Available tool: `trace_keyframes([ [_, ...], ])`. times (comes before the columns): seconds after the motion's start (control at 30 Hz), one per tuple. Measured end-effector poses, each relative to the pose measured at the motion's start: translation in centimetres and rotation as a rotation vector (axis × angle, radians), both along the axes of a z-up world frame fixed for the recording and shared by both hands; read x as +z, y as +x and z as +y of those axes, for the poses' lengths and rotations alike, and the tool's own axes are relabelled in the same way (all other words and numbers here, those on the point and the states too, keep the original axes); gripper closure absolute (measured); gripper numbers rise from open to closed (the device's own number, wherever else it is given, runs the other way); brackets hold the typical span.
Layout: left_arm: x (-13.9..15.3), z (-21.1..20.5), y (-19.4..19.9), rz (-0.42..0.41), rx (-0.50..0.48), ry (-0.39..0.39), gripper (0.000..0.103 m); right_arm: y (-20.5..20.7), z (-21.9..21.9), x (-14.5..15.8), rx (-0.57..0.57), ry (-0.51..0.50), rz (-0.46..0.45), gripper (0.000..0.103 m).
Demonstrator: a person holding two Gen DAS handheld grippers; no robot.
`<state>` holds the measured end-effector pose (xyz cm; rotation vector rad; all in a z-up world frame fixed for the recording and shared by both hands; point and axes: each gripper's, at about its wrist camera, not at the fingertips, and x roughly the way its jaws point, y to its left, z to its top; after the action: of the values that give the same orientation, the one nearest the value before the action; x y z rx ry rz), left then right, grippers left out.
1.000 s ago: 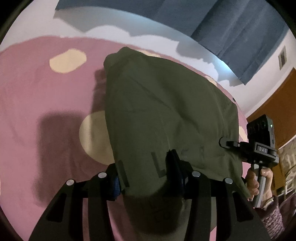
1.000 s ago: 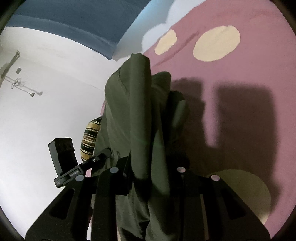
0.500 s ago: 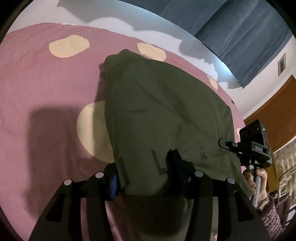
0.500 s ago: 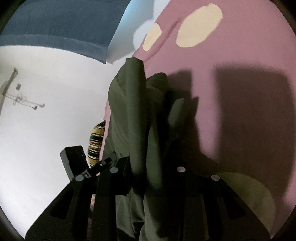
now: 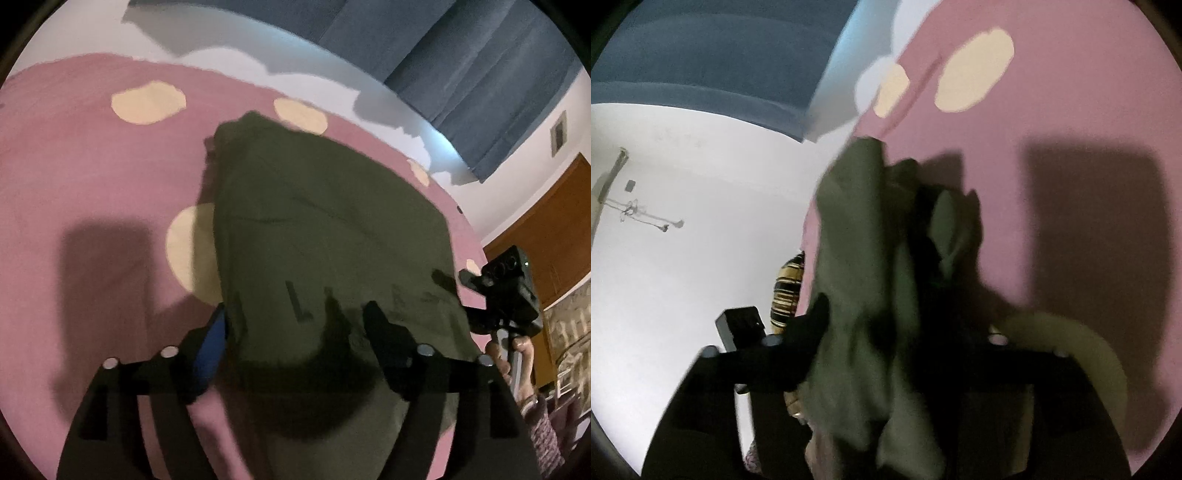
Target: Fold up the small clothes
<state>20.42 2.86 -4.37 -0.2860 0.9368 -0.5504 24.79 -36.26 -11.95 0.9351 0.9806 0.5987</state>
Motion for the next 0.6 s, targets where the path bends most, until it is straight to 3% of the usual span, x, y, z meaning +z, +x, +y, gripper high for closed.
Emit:
trace_keyframes([
  [0.1,0.8,0.8,-2.5,-0.024,-0.009,-0.018,0.022,-2.6,-0.6,1.5,0.005,-0.039,-0.035,0.030],
  [0.33,-0.2,1.8,-6.2,0.036,0.003,-0.069,0.020,-6.6,-0.6,1.6,0.020,-0.063,-0.038,0.027],
  [0.6,-1.8,0.4,-7.0,0.096,-0.016,-0.099,0.020,-6.8,1.8,-0.3,0.063,-0.082,0.019,0.024],
])
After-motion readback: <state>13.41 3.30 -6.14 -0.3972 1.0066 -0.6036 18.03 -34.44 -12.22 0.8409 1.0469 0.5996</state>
